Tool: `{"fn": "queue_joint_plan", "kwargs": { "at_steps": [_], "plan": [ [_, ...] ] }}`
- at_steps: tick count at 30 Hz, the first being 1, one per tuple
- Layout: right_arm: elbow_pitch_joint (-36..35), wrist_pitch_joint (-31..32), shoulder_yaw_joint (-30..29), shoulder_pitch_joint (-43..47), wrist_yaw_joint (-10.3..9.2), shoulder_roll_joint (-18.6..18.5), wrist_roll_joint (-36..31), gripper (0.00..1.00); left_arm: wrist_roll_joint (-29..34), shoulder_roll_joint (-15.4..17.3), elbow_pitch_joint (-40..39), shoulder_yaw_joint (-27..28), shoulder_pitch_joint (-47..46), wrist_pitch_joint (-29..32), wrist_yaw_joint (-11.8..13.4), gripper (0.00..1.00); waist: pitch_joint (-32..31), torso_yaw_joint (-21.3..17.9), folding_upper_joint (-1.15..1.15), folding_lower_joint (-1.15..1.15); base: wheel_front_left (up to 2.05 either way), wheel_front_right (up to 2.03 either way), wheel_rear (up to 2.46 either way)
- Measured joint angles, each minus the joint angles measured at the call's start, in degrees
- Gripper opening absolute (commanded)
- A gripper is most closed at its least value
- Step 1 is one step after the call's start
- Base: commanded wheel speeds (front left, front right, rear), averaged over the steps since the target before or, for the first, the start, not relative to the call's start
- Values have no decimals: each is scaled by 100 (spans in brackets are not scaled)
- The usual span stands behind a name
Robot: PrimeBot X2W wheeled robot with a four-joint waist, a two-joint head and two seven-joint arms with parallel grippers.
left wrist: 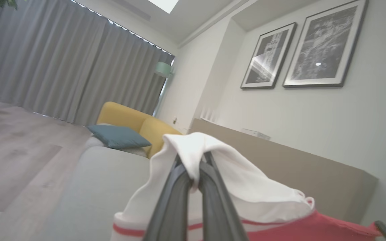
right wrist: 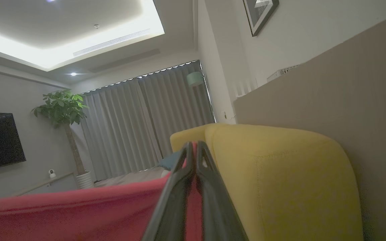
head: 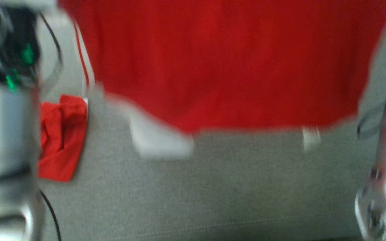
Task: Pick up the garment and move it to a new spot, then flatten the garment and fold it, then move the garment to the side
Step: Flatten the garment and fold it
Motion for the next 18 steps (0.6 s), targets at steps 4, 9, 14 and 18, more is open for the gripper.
{"fn": "queue_joint_plan", "kwargs": {
  "at_steps": [4, 9, 14, 18],
  "plan": [
    [1139, -459, 33, -1444, 0, -4, -477, 0, 305, 109, 1374, -57, -1363, -407, -365, 0, 595, 51, 0, 0, 0, 0, 0],
    [2403, -1469, -237, -2885, 1, -14, -1124, 0, 449, 55, 2648, -10, -2702, -1011, -628, 0, 1226, 181, 0, 0, 0, 0, 0],
    [3404, -2062, -683, -3337, 1, -67, -1179, 0, 479, -143, 3455, -116, -2981, -1314, -850, 0, 1482, 391, 0, 1, 0, 0, 0],
    [4302, -2246, -650, -3265, 1, -79, -1345, 0, 499, -312, 4044, -209, -2795, -1646, -1047, 0, 1647, 579, 0, 1, 0, 0, 0]
  ]
}}
